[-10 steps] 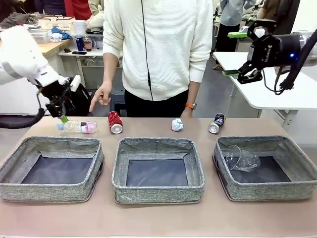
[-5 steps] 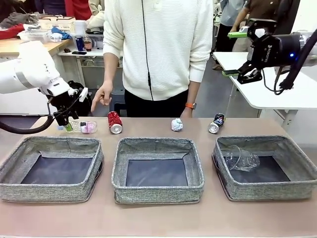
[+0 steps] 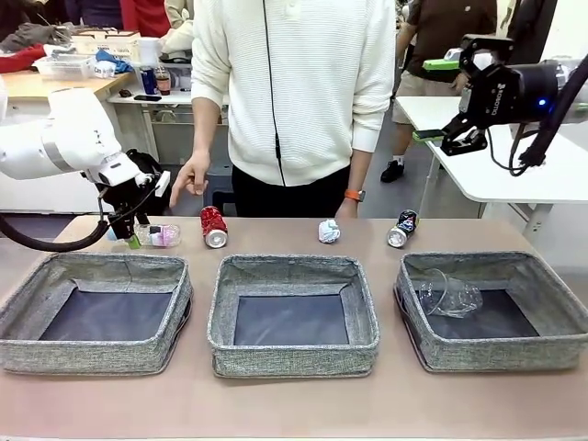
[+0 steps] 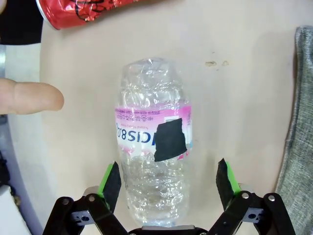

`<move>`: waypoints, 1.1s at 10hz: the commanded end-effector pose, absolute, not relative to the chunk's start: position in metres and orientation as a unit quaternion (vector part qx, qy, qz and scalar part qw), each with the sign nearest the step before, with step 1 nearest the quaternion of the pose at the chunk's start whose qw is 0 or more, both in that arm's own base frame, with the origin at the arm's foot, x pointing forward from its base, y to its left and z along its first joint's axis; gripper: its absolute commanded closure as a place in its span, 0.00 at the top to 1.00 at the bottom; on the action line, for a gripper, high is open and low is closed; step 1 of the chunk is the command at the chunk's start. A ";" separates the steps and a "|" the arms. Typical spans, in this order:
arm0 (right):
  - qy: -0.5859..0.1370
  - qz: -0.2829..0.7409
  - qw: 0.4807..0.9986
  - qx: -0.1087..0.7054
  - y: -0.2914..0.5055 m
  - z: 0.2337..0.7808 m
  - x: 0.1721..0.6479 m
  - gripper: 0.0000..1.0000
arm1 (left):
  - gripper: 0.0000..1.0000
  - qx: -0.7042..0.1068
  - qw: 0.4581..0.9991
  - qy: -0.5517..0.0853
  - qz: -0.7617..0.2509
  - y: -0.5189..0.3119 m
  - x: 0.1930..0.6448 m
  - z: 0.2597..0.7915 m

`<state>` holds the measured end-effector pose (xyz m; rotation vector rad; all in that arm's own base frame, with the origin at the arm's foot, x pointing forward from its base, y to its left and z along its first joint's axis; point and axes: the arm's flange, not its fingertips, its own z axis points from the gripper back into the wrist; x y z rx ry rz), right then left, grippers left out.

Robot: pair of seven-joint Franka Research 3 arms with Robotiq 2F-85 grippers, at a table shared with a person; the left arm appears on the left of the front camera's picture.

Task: Sort the waste into the appropriate baskets.
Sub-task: Pick up the waste item pointed out by the person.

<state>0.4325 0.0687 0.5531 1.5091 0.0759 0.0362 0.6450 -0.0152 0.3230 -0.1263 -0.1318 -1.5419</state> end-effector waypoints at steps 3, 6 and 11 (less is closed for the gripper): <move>0.039 0.007 0.734 0.678 0.068 0.557 0.431 1.00 | 1.00 -0.059 0.722 -0.050 -0.688 -0.017 0.654 0.321; 0.039 0.007 0.734 0.678 0.068 0.557 0.431 1.00 | 0.41 -0.058 0.725 -0.040 -0.685 -0.017 0.656 0.323; 0.039 0.007 0.734 0.678 0.068 0.557 0.431 1.00 | 0.00 -0.073 0.730 -0.042 -0.679 -0.011 0.652 0.324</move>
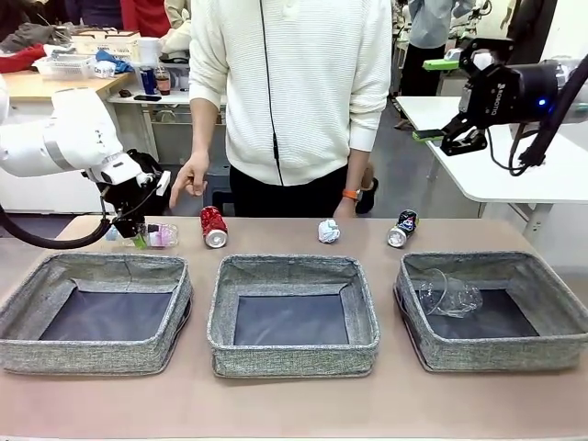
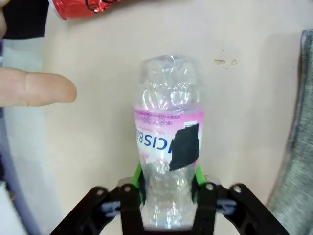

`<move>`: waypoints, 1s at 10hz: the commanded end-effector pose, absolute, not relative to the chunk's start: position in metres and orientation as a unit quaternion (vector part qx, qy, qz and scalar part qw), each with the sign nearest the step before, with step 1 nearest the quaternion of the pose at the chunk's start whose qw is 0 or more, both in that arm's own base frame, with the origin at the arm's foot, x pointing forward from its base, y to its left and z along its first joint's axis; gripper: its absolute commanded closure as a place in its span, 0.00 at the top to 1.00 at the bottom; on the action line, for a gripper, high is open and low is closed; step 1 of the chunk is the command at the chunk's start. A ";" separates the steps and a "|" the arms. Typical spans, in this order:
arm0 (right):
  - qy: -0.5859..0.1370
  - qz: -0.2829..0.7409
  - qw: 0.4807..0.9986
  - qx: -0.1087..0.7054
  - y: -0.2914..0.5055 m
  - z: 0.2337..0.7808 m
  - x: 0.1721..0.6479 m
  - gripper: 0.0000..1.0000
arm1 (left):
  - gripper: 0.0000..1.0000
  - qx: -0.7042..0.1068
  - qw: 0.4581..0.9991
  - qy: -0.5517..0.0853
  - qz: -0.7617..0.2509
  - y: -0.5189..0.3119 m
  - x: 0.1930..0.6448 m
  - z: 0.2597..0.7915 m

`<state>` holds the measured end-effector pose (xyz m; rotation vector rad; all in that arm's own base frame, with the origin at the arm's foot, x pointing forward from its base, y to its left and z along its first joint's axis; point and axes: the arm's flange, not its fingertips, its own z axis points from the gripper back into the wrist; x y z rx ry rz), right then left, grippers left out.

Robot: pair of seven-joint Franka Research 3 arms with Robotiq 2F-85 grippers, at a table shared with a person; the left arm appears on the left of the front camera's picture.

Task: Sort the waste into the appropriate baskets.
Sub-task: Pick up the waste item pointed out by the person.

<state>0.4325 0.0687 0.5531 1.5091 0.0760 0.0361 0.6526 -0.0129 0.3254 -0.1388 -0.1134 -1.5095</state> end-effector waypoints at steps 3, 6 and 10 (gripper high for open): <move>0.039 0.007 0.734 0.678 0.068 0.557 0.431 1.00 | 0.00 -0.062 0.731 -0.045 -0.678 -0.007 0.650 0.331; 0.039 0.007 0.734 0.678 0.068 0.557 0.431 1.00 | 0.00 -0.060 0.752 -0.044 -0.655 -0.001 0.642 0.344; 0.039 0.007 0.734 0.678 0.068 0.557 0.431 1.00 | 0.00 -0.026 0.850 -0.049 -0.523 0.001 0.557 0.488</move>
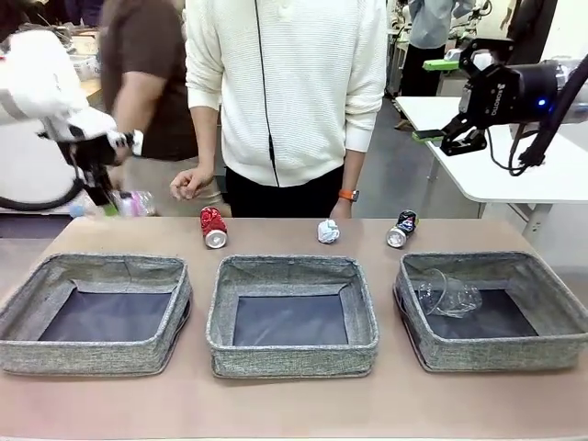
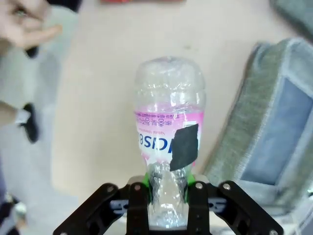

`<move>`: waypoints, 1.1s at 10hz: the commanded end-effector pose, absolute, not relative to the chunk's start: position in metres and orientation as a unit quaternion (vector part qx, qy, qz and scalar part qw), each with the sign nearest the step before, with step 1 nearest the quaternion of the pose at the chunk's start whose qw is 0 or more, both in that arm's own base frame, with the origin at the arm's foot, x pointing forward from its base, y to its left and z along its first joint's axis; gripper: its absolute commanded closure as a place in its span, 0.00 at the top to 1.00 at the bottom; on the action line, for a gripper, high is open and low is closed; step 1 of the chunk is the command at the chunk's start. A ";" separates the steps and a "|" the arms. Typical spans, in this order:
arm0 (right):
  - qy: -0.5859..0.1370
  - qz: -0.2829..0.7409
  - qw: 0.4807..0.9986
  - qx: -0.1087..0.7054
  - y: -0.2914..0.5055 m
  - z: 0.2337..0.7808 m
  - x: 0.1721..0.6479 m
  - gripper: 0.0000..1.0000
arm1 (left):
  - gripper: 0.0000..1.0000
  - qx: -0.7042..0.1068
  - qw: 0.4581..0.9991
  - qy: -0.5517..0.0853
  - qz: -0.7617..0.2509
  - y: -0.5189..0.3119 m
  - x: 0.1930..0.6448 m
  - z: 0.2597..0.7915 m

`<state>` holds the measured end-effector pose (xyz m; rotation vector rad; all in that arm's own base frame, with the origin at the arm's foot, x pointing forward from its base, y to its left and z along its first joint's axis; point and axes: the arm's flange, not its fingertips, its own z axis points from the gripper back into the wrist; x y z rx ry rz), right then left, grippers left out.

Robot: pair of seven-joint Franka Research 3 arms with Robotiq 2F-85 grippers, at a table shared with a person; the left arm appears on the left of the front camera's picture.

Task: Sort the waste into the appropriate baskets.
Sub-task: Pick up the waste item pointed out by the person.

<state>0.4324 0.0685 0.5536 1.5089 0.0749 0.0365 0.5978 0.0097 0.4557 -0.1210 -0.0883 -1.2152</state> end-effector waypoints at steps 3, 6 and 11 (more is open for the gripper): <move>0.039 0.007 0.734 0.678 0.068 0.557 0.431 1.00 | 0.00 -0.064 0.840 -0.086 -0.532 -0.037 0.443 0.573; 0.039 0.007 0.734 0.678 0.068 0.557 0.431 1.00 | 0.00 -0.008 0.849 -0.127 -0.512 -0.078 0.368 0.584; 0.039 0.007 0.734 0.678 0.068 0.557 0.431 1.00 | 0.00 -0.043 0.848 -0.102 -0.519 -0.076 0.379 0.600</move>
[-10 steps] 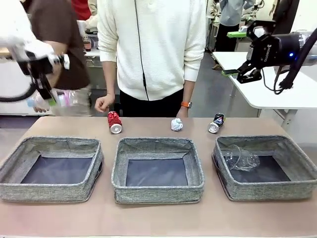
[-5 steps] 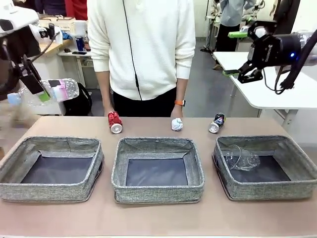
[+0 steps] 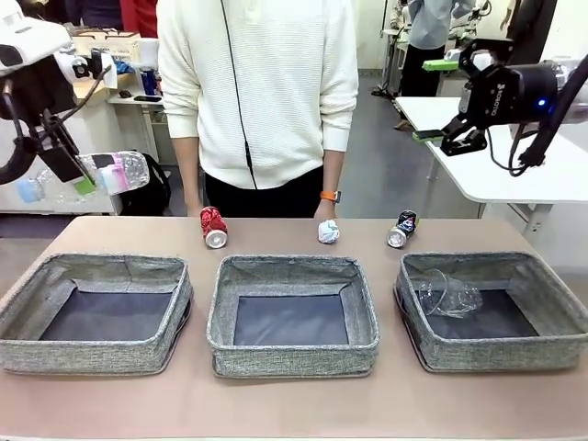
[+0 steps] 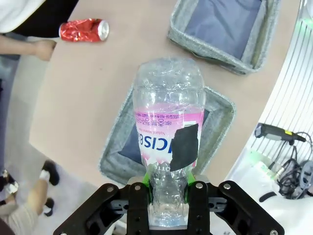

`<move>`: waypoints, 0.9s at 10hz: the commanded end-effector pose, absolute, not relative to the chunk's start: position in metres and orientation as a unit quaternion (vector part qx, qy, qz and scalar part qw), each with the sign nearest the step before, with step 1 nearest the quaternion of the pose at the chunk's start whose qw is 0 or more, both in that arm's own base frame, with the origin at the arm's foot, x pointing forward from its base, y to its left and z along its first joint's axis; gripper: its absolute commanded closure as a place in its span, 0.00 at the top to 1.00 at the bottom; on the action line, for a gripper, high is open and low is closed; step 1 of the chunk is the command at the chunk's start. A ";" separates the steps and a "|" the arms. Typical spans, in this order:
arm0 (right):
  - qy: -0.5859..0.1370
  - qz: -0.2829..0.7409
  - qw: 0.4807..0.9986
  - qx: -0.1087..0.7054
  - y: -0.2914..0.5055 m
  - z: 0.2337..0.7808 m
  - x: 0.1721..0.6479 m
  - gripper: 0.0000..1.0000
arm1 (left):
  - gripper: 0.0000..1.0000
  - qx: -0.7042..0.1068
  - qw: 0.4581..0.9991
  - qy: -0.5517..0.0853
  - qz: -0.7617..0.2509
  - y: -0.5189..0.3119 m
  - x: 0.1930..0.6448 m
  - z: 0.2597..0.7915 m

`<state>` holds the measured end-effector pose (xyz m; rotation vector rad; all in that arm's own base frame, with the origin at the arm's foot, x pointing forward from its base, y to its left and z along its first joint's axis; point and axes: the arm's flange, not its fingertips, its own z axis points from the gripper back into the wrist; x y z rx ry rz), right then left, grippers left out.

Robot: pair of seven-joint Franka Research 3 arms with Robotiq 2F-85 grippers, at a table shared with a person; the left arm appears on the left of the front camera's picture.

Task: Sort the waste into the appropriate baskets.
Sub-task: Pick up the waste item pointed out by the person.

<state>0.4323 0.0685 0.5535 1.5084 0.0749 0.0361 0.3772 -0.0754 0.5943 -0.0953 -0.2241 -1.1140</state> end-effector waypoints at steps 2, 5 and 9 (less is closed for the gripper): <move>0.039 0.007 0.734 0.678 0.068 0.557 0.431 1.00 | 0.19 -0.045 0.842 -0.106 -0.527 -0.075 0.377 0.594; 0.018 -0.008 0.746 0.666 0.053 0.561 0.422 1.00 | 0.19 -0.098 0.897 -0.060 -0.426 -0.162 0.338 0.686; -0.034 -0.047 0.761 0.646 -0.032 0.565 0.399 1.00 | 0.19 -0.087 0.966 0.012 -0.245 -0.255 0.289 0.763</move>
